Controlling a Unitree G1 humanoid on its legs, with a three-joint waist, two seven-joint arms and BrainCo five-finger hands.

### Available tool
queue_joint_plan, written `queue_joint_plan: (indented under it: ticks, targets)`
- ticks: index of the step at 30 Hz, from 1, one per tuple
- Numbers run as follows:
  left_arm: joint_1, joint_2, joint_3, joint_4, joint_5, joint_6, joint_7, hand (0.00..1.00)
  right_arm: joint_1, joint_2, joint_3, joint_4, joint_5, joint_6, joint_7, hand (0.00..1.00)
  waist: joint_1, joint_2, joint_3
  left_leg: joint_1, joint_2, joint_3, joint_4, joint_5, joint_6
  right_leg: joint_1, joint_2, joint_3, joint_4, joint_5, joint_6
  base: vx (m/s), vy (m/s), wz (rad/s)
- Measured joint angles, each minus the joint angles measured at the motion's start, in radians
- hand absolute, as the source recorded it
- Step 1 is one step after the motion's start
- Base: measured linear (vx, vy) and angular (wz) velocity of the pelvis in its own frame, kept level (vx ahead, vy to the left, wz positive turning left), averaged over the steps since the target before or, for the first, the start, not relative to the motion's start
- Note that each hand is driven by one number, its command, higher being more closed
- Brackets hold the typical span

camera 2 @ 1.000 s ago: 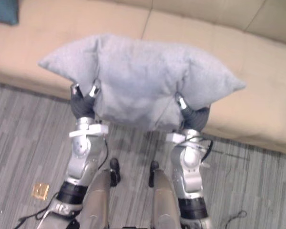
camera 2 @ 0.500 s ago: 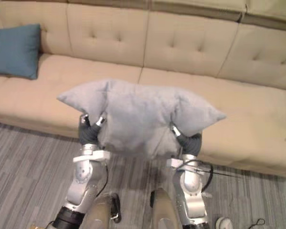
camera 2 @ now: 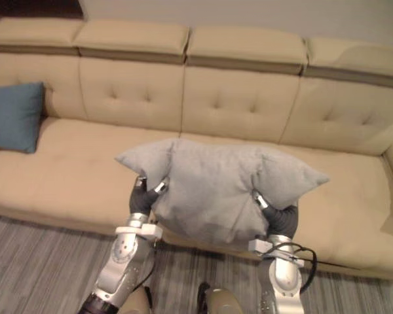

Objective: Pick up cushions and gather them together orderly.

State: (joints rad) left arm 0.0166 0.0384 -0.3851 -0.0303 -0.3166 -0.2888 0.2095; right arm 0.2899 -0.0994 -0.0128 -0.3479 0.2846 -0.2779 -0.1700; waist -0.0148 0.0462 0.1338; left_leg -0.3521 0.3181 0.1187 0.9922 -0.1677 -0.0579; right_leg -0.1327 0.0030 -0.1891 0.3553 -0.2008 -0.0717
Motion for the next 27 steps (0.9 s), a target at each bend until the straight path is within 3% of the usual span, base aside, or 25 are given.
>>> queue_joint_plan:
  ticks: [1, 3, 4, 5, 6, 7, 10, 11, 13, 19, 24, 27]
  targets:
    - [-0.002, -0.003, 0.001, 0.000, 0.000, 0.000, 0.000, 1.00, -0.003, 0.001, 0.000, 0.000, 0.000, -0.002, 0.000, 1.00, 0.003, -0.004, 0.001, 0.002, 0.001, 0.014, -0.038, -0.020, 0.011, 0.000, -0.006, 0.004, -0.001, 0.000, 0.000, 0.16, 0.060, -0.09]
    - [-0.005, -0.016, 0.001, 0.000, 0.000, 0.000, 0.000, 1.00, -0.009, 0.001, 0.000, 0.000, 0.001, -0.002, -0.004, 1.00, 0.004, -0.003, -0.003, 0.019, -0.016, 0.029, -0.265, -0.062, 0.008, 0.008, -0.036, 0.009, -0.012, 0.006, 0.010, 0.18, 0.157, 0.04]
    - [-0.004, -0.017, 0.001, 0.000, 0.000, 0.001, 0.000, 1.00, -0.011, -0.002, -0.001, 0.009, 0.001, -0.001, -0.006, 1.00, 0.012, -0.005, -0.003, 0.066, -0.055, 0.001, -0.471, -0.046, -0.019, 0.010, -0.055, 0.021, -0.014, 0.010, 0.018, 0.17, 0.220, -0.05]
    - [-0.004, -0.017, 0.001, 0.000, 0.000, 0.000, 0.000, 1.00, -0.014, -0.003, -0.003, 0.014, 0.001, 0.000, -0.006, 1.00, 0.015, 0.001, -0.007, 0.082, -0.060, -0.005, -0.524, -0.026, -0.026, 0.011, -0.055, 0.029, -0.016, 0.010, 0.022, 0.16, 0.305, -0.35]
    - [-0.004, -0.016, 0.000, 0.000, 0.000, -0.002, 0.000, 1.00, -0.023, -0.008, -0.006, 0.025, 0.000, 0.003, -0.006, 1.00, 0.022, 0.020, -0.019, 0.112, -0.067, -0.021, -0.625, 0.047, -0.050, 0.011, -0.046, 0.049, -0.025, 0.007, 0.062, 0.14, 0.278, -0.29]
    - [-0.006, -0.003, 0.000, 0.003, 0.000, -0.003, 0.000, 1.00, -0.034, 0.003, -0.006, 0.049, -0.001, 0.003, -0.006, 1.00, 0.017, 0.006, -0.021, 0.117, -0.077, -0.015, -0.638, 0.054, -0.090, 0.011, -0.059, 0.061, -0.028, 0.010, 0.080, 0.14, 0.272, -0.21]
    - [-0.006, 0.012, -0.007, 0.004, -0.002, -0.004, 0.000, 1.00, -0.054, 0.043, -0.013, 0.093, -0.001, 0.004, -0.006, 1.00, 0.014, -0.046, -0.043, 0.126, -0.142, 0.031, -0.686, 0.066, -0.067, -0.010, -0.114, 0.114, -0.067, 0.034, 0.121, 0.08, 0.184, -0.15]
    - [-0.006, 0.014, -0.007, 0.004, -0.002, -0.004, 0.001, 1.00, -0.063, 0.044, -0.014, 0.103, -0.001, 0.004, -0.006, 1.00, 0.014, -0.051, -0.046, 0.127, -0.150, 0.039, -0.692, 0.067, -0.062, -0.014, -0.122, 0.123, -0.077, 0.040, 0.130, 0.05, 0.200, -0.26]
    - [-0.013, 0.030, -0.007, 0.004, -0.006, -0.009, 0.002, 1.00, -0.111, 0.049, -0.014, 0.141, -0.001, 0.004, -0.006, 1.00, 0.014, -0.053, -0.047, 0.124, -0.178, 0.070, -0.701, 0.064, -0.046, -0.022, -0.146, 0.158, -0.114, 0.065, 0.161, 0.02, 0.180, -0.27]
    - [-0.106, 0.047, -0.006, 0.004, -0.011, -0.027, 0.038, 1.00, -0.292, 0.035, -0.013, 0.217, -0.010, 0.003, -0.046, 1.00, 0.017, -0.053, -0.043, 0.022, -0.184, 0.098, -0.697, 0.080, -0.022, -0.126, -0.145, 0.193, -0.155, 0.125, 0.169, -0.05, 0.070, -0.19]
    - [-0.398, 0.052, 0.057, 0.058, 0.038, -0.029, 0.187, 1.00, -0.642, 0.008, -0.013, 0.348, -0.052, -0.003, -0.167, 1.00, 0.024, -0.048, -0.004, -0.099, -0.184, 0.120, -0.693, 0.119, -0.002, -0.259, -0.145, 0.219, -0.155, 0.179, 0.176, -0.12, 0.023, -0.13]
    - [-0.632, 0.115, 0.104, 0.164, 0.081, -0.033, 0.267, 1.00, -0.885, -0.031, -0.014, 0.478, -0.091, -0.005, -0.232, 1.00, 0.031, -0.048, 0.052, -0.142, -0.183, 0.116, -0.707, 0.151, 0.002, -0.305, -0.141, 0.220, -0.157, 0.204, 0.178, -0.14, -0.012, 0.02]
